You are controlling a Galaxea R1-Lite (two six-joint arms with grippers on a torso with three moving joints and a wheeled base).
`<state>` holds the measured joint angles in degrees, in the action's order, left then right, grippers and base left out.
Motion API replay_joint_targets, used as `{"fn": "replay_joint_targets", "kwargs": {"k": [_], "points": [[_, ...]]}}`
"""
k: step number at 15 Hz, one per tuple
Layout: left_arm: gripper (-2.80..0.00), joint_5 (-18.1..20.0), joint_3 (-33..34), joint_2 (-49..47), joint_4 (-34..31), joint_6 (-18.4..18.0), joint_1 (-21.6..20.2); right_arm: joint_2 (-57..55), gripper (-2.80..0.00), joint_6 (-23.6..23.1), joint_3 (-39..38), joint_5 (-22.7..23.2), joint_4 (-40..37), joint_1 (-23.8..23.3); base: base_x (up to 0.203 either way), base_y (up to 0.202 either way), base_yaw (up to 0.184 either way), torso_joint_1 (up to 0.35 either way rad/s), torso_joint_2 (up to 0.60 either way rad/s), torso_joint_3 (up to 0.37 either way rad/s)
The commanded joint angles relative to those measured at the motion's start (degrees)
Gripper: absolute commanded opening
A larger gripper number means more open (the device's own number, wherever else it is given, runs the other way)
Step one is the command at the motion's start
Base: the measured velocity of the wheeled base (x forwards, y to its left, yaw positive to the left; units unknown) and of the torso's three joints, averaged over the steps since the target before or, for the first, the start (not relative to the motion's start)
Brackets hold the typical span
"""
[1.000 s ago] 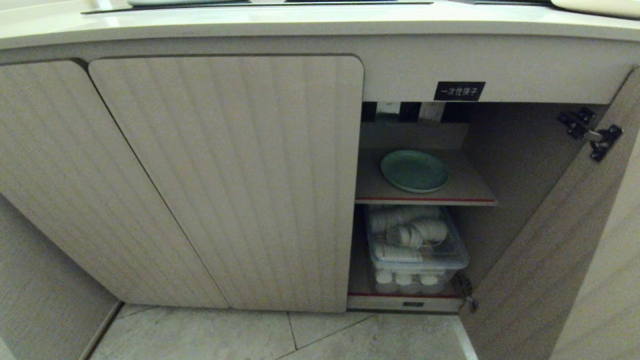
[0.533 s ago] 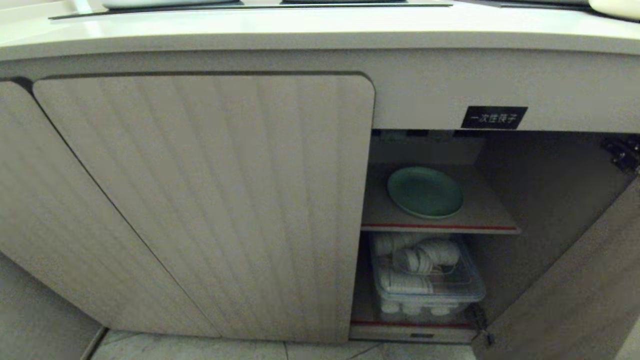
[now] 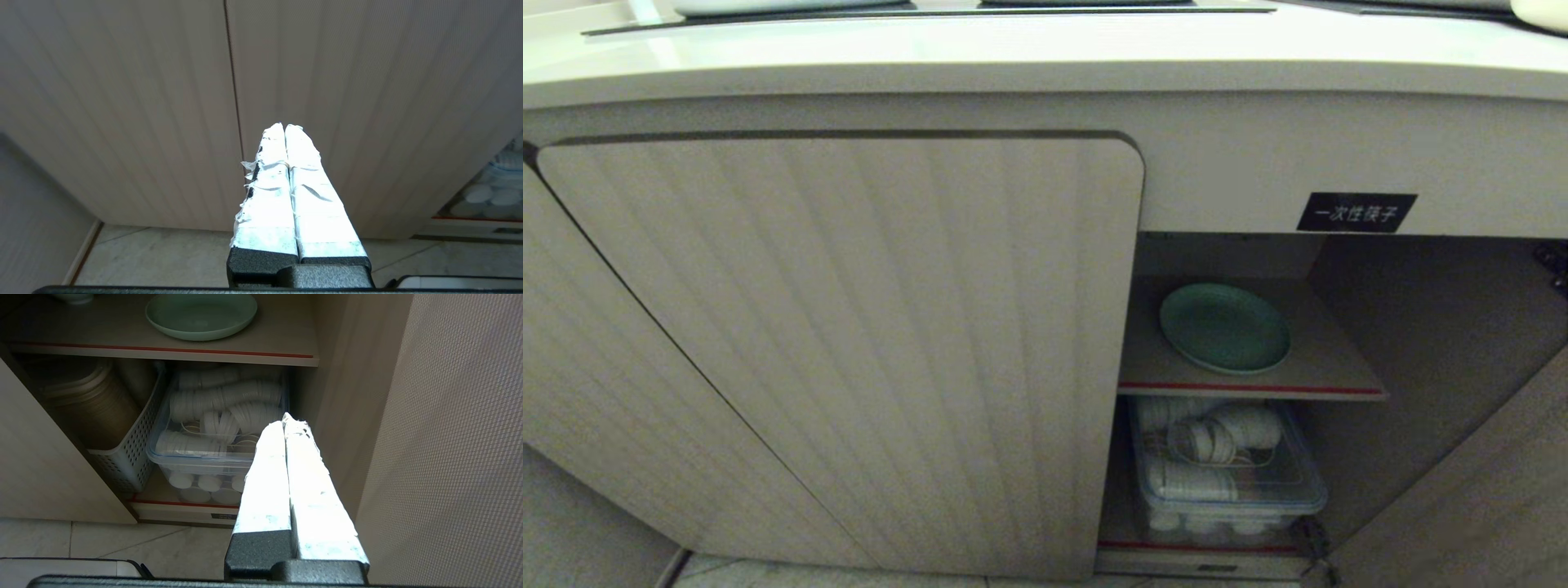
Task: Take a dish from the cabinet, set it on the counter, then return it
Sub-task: Take the plate from the cabinet
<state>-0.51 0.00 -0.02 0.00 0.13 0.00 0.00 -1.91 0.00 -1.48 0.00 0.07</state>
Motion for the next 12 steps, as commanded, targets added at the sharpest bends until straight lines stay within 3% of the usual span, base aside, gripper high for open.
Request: {"fn": "replay_joint_targets", "kwargs": {"k": [1,7,12], "points": [[-2.8,-0.02,0.0,0.02,0.0,0.04,0.0,0.0,-2.8,-0.03,0.0,-0.02,0.0,0.01,0.0,0.0,0.0,0.0,0.0,0.0],[-2.8,-0.1,0.0,0.02,-0.06,0.04,0.0,-0.09,-2.8,-0.03,0.0,-0.02,0.0,0.01,-0.001,0.011,0.001,0.0,0.0,0.0],[-2.8,-0.1,0.0,0.02,0.0,0.13,0.0,0.0,-2.8,-0.03,0.09,-0.02,0.0,0.01,-0.001,0.179,0.001,0.0,0.0,0.002]]}}
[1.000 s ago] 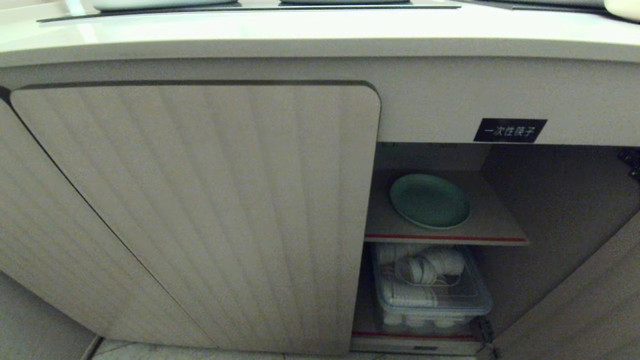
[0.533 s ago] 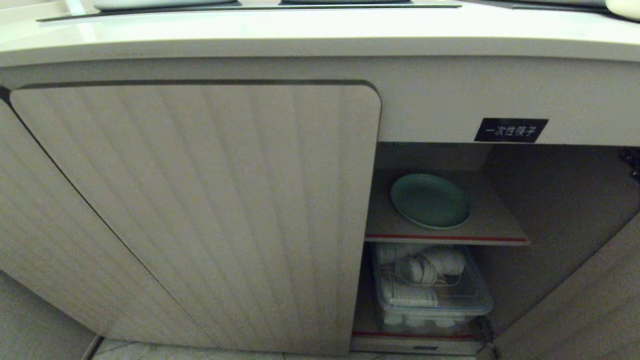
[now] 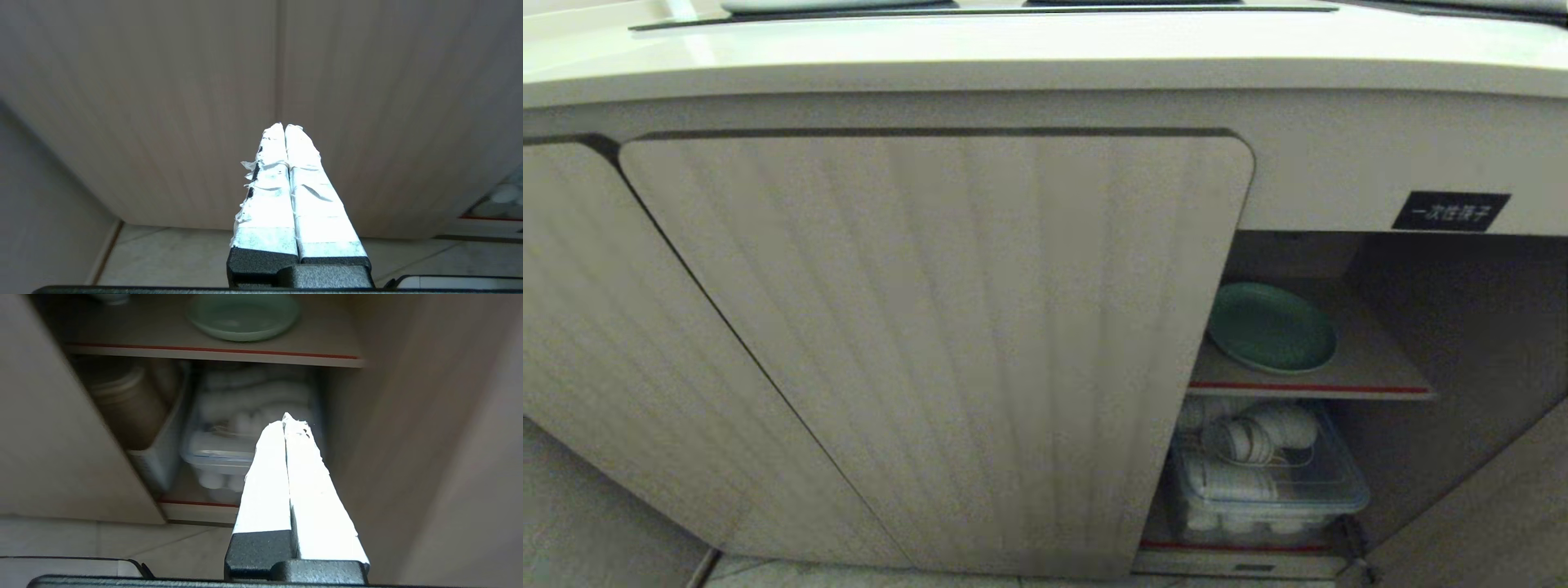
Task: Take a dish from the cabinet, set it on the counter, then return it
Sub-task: Take the plate from the cabinet
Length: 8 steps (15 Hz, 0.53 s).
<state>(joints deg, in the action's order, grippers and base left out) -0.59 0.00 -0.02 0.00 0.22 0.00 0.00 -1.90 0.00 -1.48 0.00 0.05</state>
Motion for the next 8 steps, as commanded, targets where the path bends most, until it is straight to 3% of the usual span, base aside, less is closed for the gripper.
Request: {"fn": "replay_joint_targets", "kwargs": {"k": [1,4,8], "points": [[-2.8,0.05,0.0,0.02,0.0,0.05,0.0,0.0,-2.8,-0.03,0.0,-0.02,0.0,0.04,0.0,0.193,0.002,0.001,0.0,0.002],[-2.8,-0.02,0.0,0.02,0.0,0.05,0.0,-0.06,-2.8,-0.03,0.0,-0.02,0.0,0.04,0.0,0.166,0.001,0.003,0.0,0.002],[-2.8,-0.01,0.0,0.02,0.0,0.05,0.0,-0.09,-2.8,-0.03,0.0,-0.02,0.0,0.04,0.0,0.017,-0.001,0.002,0.0,0.001]]}}
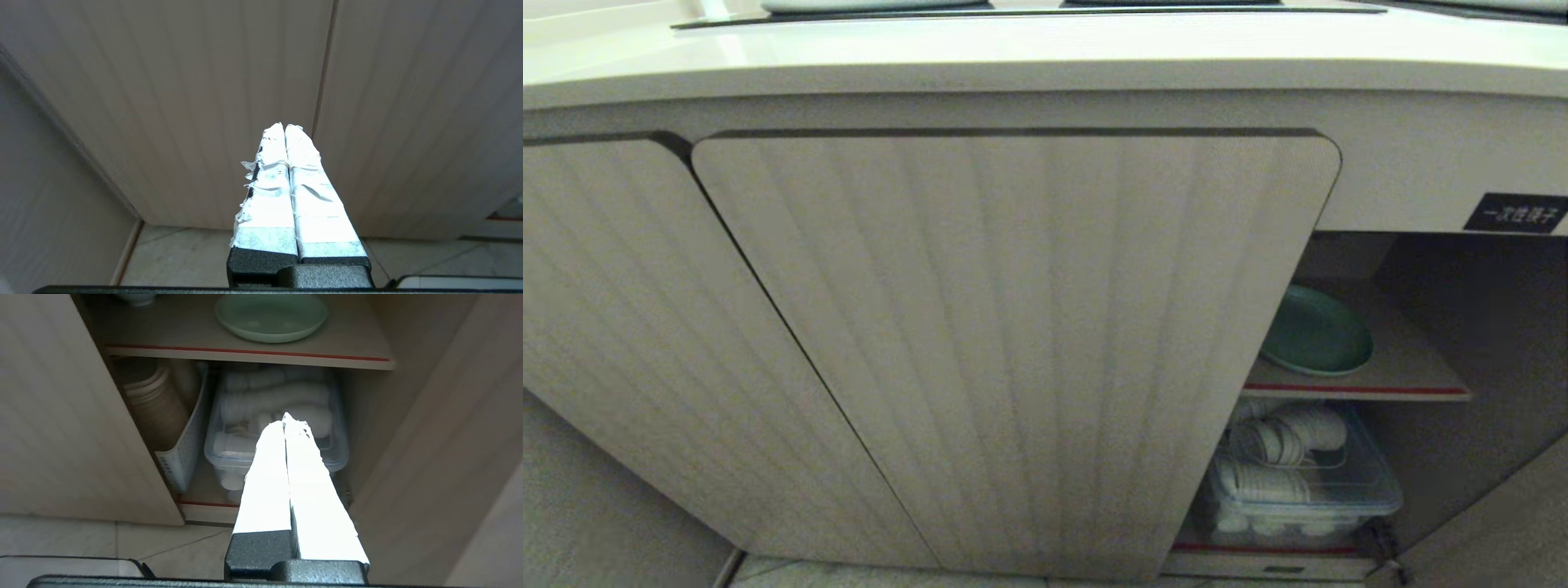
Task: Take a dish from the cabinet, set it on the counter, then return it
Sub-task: Take the plate from the cabinet
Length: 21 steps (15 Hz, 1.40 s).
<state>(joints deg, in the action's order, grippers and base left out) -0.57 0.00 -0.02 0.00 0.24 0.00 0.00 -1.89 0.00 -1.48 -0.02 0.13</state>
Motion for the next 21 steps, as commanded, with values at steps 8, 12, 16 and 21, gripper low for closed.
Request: {"fn": "replay_joint_targets", "kwargs": {"k": [8,12,16,21], "points": [[-2.8,0.01,0.0,0.02,-0.09,-0.07,0.0,-0.02,-2.8,-0.04,0.0,-0.02,0.02,-0.05,0.0,0.0,0.0,0.0,0.0,0.0],[-2.8,0.0,0.0,0.02,-0.05,0.02,0.0,-0.09,-2.8,-0.04,0.03,-0.02,0.02,-0.05,0.0,0.0,0.0,0.0,0.0,0.0],[-2.8,-0.04,0.0,0.02,0.0,0.01,0.0,-0.09,-2.8,-0.04,0.0,-0.02,0.02,-0.05,0.0,0.0,0.0,0.0,0.0,0.0],[-2.8,-0.02,0.0,0.02,0.0,0.02,0.0,0.0,-2.8,-0.96,0.0,0.43,0.01,-0.05,0.0,0.0,0.0,0.0,0.0,0.0]]}}
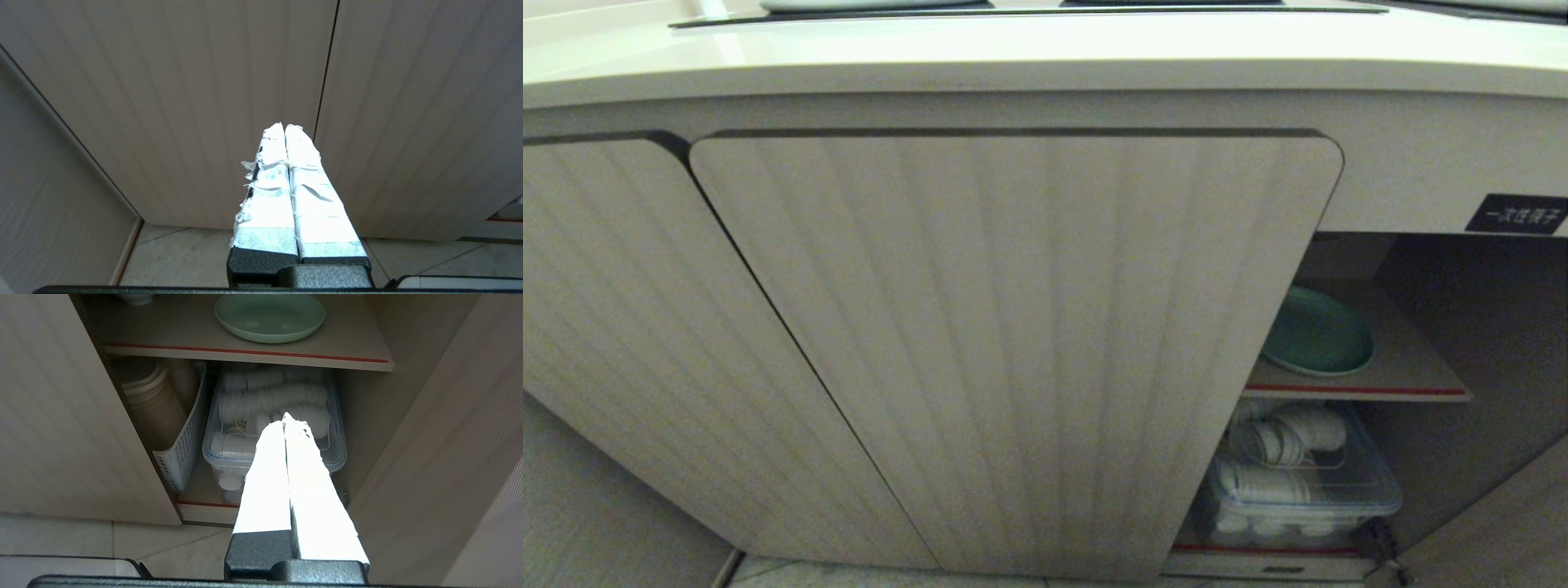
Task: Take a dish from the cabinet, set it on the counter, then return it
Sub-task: Take the plate from the cabinet
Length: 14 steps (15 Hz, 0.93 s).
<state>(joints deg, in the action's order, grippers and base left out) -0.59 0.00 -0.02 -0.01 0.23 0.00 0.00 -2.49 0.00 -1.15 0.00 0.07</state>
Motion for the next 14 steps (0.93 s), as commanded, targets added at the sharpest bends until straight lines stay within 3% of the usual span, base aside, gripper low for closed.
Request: {"fn": "replay_joint_targets", "kwargs": {"k": [1,8,14], "points": [[-2.8,-0.02,0.0,0.02,0.01,0.04,0.0,0.0,-2.8,-1.21,0.0,0.45,-0.17,0.01,0.0,0.0,0.0,0.0,0.0,0.0],[-2.8,-0.02,0.0,0.02,0.01,0.04,0.0,-1.81,-2.8,-0.87,0.06,0.5,-0.06,-0.07,0.0,0.0,0.0,0.0,0.0,0.0],[-2.8,0.01,0.0,0.02,0.01,0.04,0.0,-17.06,-2.8,-0.97,0.0,0.61,1.61,-2.66,0.0,0.0,0.0,0.0,0.0,0.0]]}}
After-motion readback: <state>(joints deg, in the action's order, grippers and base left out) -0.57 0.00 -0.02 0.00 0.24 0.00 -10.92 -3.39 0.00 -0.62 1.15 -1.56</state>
